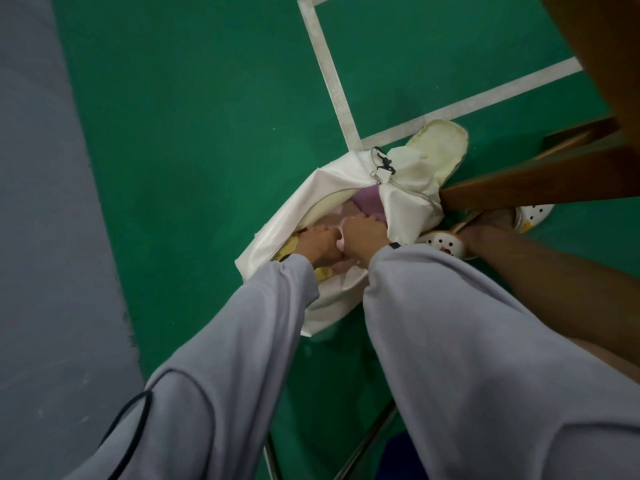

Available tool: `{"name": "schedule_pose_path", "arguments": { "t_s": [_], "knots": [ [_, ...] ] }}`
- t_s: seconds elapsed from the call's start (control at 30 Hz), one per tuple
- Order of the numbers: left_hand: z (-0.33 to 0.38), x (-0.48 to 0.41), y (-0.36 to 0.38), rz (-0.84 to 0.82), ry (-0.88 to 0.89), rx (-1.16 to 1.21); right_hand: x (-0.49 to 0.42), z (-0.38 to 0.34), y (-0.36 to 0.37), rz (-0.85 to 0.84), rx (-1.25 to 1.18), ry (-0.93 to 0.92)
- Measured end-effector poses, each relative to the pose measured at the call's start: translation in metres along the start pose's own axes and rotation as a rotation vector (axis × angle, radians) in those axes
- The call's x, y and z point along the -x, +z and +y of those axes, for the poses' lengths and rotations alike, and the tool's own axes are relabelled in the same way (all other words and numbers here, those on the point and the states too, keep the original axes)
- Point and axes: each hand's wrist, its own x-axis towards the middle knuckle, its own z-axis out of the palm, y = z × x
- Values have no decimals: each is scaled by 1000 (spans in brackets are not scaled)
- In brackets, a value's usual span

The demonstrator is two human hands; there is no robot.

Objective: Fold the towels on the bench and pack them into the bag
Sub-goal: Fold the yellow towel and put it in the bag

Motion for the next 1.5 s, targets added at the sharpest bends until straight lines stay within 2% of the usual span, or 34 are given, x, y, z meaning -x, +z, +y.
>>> {"name": "schedule_pose_path", "arguments": {
  "t_s": [0.13,0.23,0.33,0.57,0.73,0.93,1.07,1.23,1.5],
  "knots": [
    [-2,14,-7,-46,-22,64,17,-10,-16,50,-20,-178],
    [1,28,-23,-40,-14,129,34,-17,-38,89,-28,-168],
    [13,53,-47,-70,17,60,58,-10,-65,71,-104,-133],
    [65,141,-120,115,229,-40,141,33,-135,202,-304,-55],
    [128,209,-163,229,307,-175,227,72,-185,342,-278,11],
    [228,300,-201,375,497,-252,356,153,-227,539,-268,121],
    [297,345,-195,438,595,-257,433,212,-220,616,-345,220],
    [378,389,-151,476,678,-337,497,277,-177,632,-403,387],
    [453,398,-82,414,781,-470,546,345,-94,628,-663,564]
  ]
}}
